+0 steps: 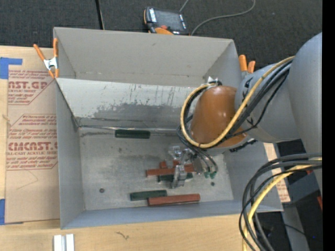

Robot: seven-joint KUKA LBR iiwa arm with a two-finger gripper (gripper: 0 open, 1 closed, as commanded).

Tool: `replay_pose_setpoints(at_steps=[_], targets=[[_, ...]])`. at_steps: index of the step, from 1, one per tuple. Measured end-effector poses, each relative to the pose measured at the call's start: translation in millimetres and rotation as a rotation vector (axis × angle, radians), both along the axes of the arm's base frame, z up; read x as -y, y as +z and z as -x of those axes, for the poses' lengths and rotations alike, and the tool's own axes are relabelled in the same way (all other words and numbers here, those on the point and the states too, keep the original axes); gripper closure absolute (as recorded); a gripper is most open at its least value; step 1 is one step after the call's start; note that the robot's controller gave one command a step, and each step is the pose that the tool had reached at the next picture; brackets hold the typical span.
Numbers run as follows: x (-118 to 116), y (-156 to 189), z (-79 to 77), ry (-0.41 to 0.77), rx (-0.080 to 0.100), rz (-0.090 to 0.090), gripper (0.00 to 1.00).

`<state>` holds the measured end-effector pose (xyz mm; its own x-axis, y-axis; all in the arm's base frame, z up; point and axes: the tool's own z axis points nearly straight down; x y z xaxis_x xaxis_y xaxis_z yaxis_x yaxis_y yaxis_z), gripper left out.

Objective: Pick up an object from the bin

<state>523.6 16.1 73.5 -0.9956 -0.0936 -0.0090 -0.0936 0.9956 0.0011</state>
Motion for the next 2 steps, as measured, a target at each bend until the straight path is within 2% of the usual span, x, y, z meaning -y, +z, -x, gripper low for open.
replay_pose_setpoints(at_steps=[1,2], targets=[[38.4,3.6,16.4,0.624,0.016,0.005,1.00],[11.8,104.3,-39.1,1.121,0.002,0.008,1.00]])
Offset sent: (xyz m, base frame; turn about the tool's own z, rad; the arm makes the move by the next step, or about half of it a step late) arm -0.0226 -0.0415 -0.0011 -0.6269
